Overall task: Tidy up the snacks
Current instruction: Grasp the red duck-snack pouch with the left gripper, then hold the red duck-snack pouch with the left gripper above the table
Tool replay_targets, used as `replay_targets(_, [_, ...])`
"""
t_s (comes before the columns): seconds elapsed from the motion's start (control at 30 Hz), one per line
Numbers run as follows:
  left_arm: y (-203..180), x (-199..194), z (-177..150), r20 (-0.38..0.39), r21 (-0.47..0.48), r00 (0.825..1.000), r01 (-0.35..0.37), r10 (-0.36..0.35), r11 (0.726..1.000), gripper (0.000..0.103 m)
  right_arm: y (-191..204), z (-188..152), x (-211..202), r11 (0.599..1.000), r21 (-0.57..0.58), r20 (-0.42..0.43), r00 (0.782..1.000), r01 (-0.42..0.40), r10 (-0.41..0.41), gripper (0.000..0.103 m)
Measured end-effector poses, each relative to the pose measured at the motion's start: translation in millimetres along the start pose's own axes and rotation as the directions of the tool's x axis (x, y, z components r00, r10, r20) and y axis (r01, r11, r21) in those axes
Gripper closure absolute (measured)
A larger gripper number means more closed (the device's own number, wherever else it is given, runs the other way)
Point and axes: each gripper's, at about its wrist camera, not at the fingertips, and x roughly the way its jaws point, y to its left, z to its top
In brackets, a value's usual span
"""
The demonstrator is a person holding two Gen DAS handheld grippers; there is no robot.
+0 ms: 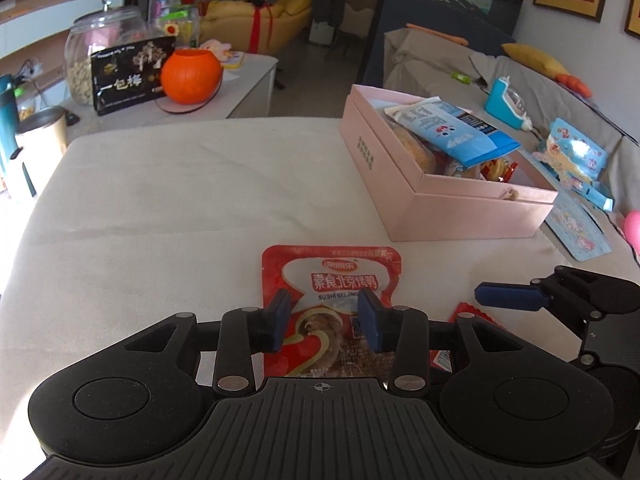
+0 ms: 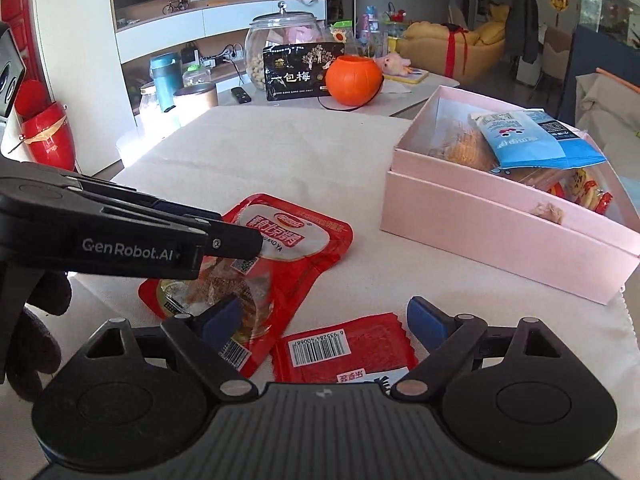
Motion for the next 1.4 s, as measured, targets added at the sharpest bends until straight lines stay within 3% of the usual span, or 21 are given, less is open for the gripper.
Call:
replay_targets(0.1, [-1,3,1,0.005,0.001,1.000,-0.001,0.001,1.000,0.057,-6,-7,-6,1.000,-0.030,-0.002,1.000,0.009,-0.009,0.013])
replay_targets(0.23, [-1,5,3,0.005,-0.015,1.000,0.005,-0.005,1.000,0.057,-20,-12,-10,0.990,-0.047,0.023,0.991,0.134,-0.133,0.013])
replay_targets(0.43, [9,-8,5,0.030,-0.023,0.999,-0.017,0.018,1.000,0.059,-48,-19,-7,0.991,0.111,0.018,0.997,0.077,-0.079,0.013])
replay_targets(0.57, [36,-17,3,0.053,-0.125,0.998,-0.039,0.045,0.991,0.061,-49,-22,-9,0.990,0.121,0.033,0.996,0.077,-0.081,0.013])
replay_targets(0.63, [48,-14,1,0.034,-0.182,0.999,-0.016,0.023,0.983,0.061,-48,-22,-12,0.989,0.135,0.047,0.997,0.060,-0.067,0.013])
replay_targets(0.73, [51,-4,-3,-0.010,-0.219,0.996,0.089,-0.093,0.972,0.061,-39,-17,-16,0.991,0.136,0.075,0.997,0.004,-0.014,0.013])
replay_targets(0.8, [41,3,-5,-0.025,-0.192,0.989,0.137,-0.145,0.972,0.057,-30,-13,-11,0.995,0.096,0.074,0.997,0.020,-0.027,0.013])
replay_targets(0.87, [33,6,-3,-0.037,-0.155,0.987,0.146,-0.154,0.977,0.045,-21,-11,1,0.996,0.050,0.054,0.996,0.073,-0.076,0.013])
replay_targets(0.9, [28,7,-1,-0.043,-0.143,0.988,0.141,-0.149,0.980,0.045,-21,-10,5,0.995,0.052,0.035,0.995,0.090,-0.092,0.014])
replay_targets(1.0, [14,9,3,-0.059,-0.096,0.988,0.140,-0.146,0.986,0.043,-32,-9,5,0.994,0.101,0.030,0.998,0.051,-0.055,0.014])
replay_targets(1.1, [-4,9,9,-0.061,-0.014,0.992,0.110,-0.111,0.994,0.040,-37,-11,3,0.991,0.126,0.041,0.998,0.042,-0.048,0.014])
replay_targets(1.17, [-13,16,12,-0.078,0.039,0.996,0.050,-0.047,0.998,0.037,-36,-11,3,0.991,0.122,0.041,0.998,0.046,-0.052,0.014])
replay_targets(1.27, [-15,28,15,-0.101,0.040,0.994,0.041,-0.037,0.998,0.026,-35,-12,3,0.993,0.109,0.036,0.998,0.054,-0.058,0.014])
replay_targets(1.4, [-19,30,12,-0.096,0.087,0.995,0.035,-0.027,0.996,0.024,-31,-16,-1,0.994,0.085,0.020,0.997,0.074,-0.076,0.013])
